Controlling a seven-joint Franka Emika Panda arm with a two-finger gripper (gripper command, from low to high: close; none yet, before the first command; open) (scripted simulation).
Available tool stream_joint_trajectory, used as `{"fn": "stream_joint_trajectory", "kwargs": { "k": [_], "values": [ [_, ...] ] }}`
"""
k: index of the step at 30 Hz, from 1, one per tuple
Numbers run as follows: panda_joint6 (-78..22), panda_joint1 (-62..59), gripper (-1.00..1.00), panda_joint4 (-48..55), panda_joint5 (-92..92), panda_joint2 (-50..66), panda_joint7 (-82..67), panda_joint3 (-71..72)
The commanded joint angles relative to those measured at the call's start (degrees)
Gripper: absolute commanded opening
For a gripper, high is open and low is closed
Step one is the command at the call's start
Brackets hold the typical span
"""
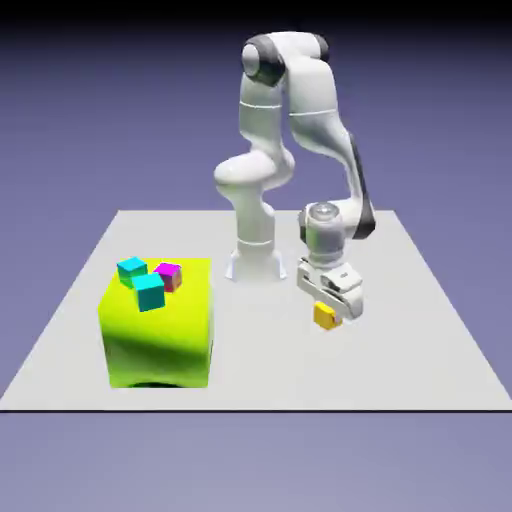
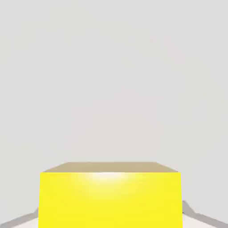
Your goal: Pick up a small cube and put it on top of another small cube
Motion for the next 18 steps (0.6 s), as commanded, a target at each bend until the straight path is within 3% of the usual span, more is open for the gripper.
{"fn": "stream_joint_trajectory", "kwargs": {
  "k": [1, 4, 18],
  "values": [
    [-0.76, 0.96, -1.0, -0.52, -2.51, -1.41, 1.98, -1.49],
    [-2.01, 2.39, -1.0, -1.32, -6.33, -3.58, 4.99, -3.83],
    [-32.97, -5.19, -1.0, 27.75, -20.69, -7.71, 8.88, -31.24]
  ]
}}
